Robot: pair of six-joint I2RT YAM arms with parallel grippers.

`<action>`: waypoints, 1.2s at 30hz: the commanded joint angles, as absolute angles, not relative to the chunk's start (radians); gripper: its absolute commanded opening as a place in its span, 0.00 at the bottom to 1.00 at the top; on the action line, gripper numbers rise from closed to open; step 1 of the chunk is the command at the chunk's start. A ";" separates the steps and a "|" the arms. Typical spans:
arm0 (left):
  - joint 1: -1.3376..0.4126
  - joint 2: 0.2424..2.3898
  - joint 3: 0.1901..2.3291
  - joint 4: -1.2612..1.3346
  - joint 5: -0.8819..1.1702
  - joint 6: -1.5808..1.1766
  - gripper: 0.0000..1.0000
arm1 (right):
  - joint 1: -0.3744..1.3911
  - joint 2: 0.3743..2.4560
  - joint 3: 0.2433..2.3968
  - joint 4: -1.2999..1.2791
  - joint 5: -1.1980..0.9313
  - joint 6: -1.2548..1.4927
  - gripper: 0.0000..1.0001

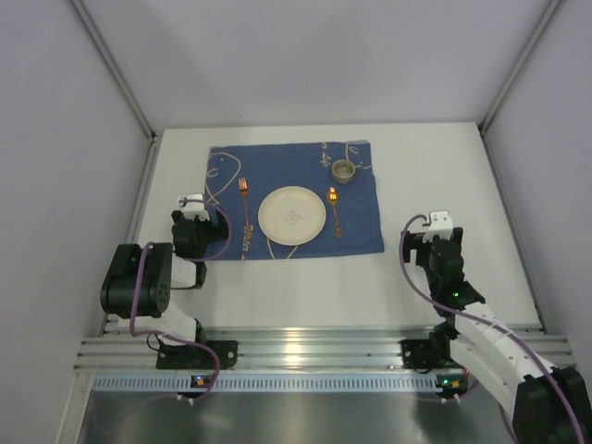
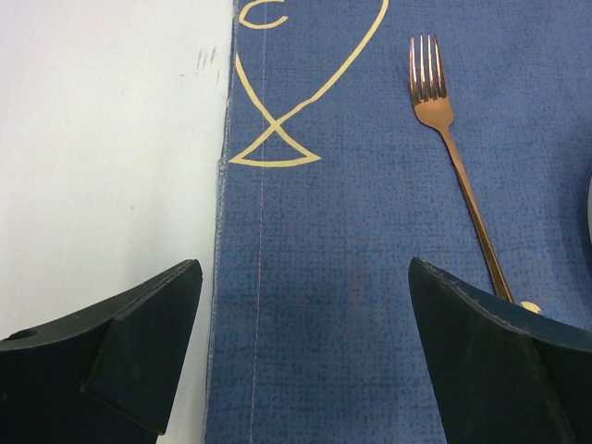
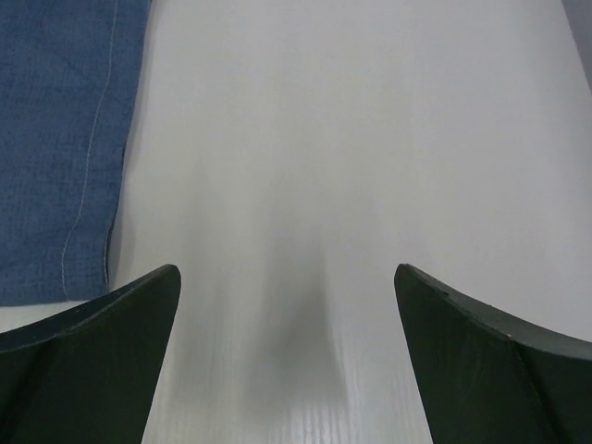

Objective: Set the dinner table for one person

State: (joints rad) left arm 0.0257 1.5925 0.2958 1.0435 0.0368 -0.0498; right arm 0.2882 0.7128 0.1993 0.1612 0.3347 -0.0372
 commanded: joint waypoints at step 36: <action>0.029 1.572 0.311 1.103 0.052 -0.052 0.98 | -0.025 1.450 0.252 1.172 -0.057 -0.029 1.00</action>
State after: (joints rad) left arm 0.0257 1.5925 0.2958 1.0435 0.0368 -0.0502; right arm -0.0219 1.4540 0.2253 1.0931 -0.0288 -0.0410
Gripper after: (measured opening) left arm 0.985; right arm 0.996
